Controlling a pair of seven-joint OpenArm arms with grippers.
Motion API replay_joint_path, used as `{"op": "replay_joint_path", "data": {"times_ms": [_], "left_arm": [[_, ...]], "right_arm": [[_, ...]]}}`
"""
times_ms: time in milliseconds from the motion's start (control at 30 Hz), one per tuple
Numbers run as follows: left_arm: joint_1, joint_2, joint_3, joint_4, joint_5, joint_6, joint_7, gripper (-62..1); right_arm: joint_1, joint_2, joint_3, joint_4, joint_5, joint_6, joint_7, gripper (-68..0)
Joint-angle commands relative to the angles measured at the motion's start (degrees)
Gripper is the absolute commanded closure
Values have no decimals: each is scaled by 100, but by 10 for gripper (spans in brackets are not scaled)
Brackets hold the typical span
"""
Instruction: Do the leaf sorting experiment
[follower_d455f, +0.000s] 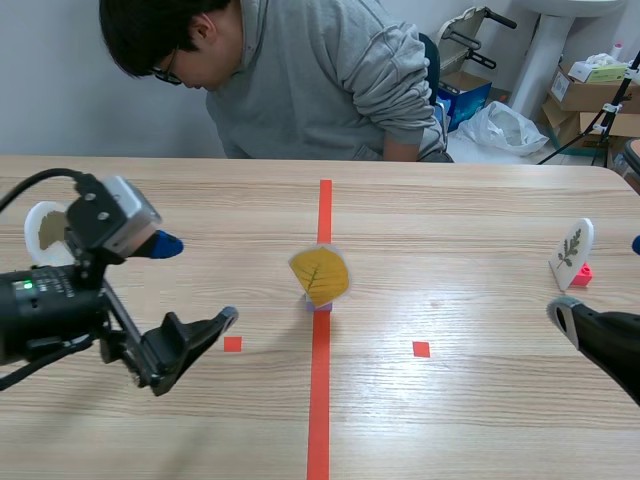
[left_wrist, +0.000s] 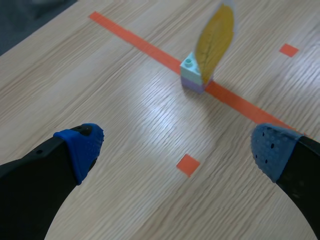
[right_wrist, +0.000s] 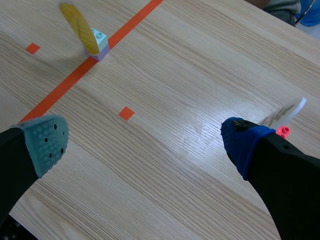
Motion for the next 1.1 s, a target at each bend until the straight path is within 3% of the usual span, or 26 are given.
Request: {"op": "replay_joint_path", "data": {"times_ms": [0, 200, 533, 1067], "left_arm": [[-402, 35, 282, -90, 31, -31, -118, -623], [-1644, 527, 1165, -1298, 310, -28, -129, -623], [-2726, 1471, 1801, -2931, 625, -28, -264, -623], [-2983, 1967, 2249, -3311, 1080, -42, -448, -623]], "right_arm": [[50, 9, 46, -7, 22, 44, 85, -632], [50, -2, 46, -7, 20, 44, 2, -632], [50, -2, 46, -7, 20, 44, -2, -632], [50, -2, 46, -7, 20, 44, -2, -632]]}}
